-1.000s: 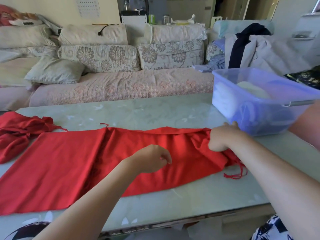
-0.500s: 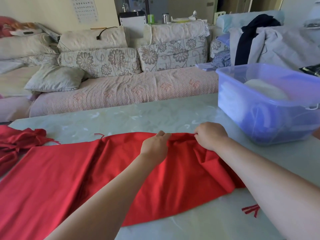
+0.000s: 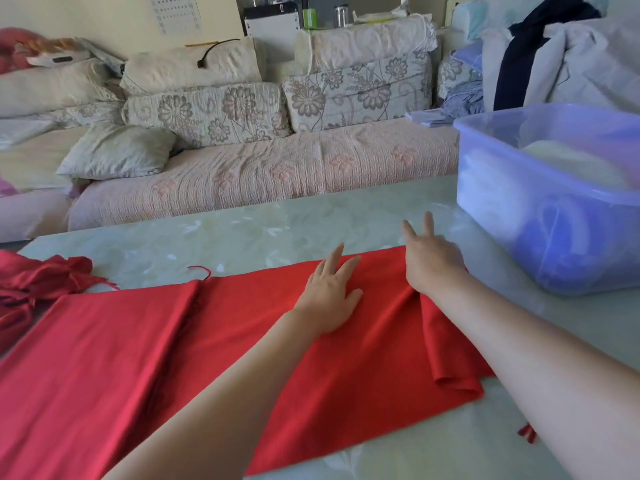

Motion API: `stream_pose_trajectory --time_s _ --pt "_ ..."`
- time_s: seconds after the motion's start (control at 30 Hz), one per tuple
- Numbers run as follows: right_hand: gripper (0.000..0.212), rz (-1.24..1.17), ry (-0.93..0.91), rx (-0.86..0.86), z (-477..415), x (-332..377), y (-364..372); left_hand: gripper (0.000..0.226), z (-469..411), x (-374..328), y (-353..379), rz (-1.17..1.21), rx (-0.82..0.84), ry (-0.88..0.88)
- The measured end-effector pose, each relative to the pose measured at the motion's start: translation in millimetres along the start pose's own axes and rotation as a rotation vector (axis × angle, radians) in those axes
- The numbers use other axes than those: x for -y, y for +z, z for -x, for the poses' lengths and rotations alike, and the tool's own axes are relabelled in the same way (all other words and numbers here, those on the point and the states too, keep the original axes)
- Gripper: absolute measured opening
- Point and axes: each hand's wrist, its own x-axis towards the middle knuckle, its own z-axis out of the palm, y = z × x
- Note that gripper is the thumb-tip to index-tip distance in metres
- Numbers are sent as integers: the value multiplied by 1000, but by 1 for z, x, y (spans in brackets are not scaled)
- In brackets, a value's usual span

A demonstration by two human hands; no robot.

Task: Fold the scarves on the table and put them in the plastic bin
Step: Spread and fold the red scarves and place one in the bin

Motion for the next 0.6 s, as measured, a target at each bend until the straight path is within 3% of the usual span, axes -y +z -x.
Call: stream_pose_trajectory --time_s 0.07,0.13,0.27,0.4,0.5,0.6 --pt "53 91 -154 -101 4 5 -1 57 9 -3 1 -67 -57 -39" --pt "42 6 -353 -126 14 10 -3 51 20 -7 2 -104 -119 -31" --pt "17 -233 -535 34 56 21 -18 39 52 -18 2 -43 -198 47" --pt "5 -172 -618 271 105 20 -34 28 86 -32 -6 -31 -221 104" --pt "24 -77 -596 369 132 5 -41 22 112 -38 -12 63 -208 157" --pt "34 -30 -560 374 152 -9 -43 27 141 -44 -17 97 -59 197"
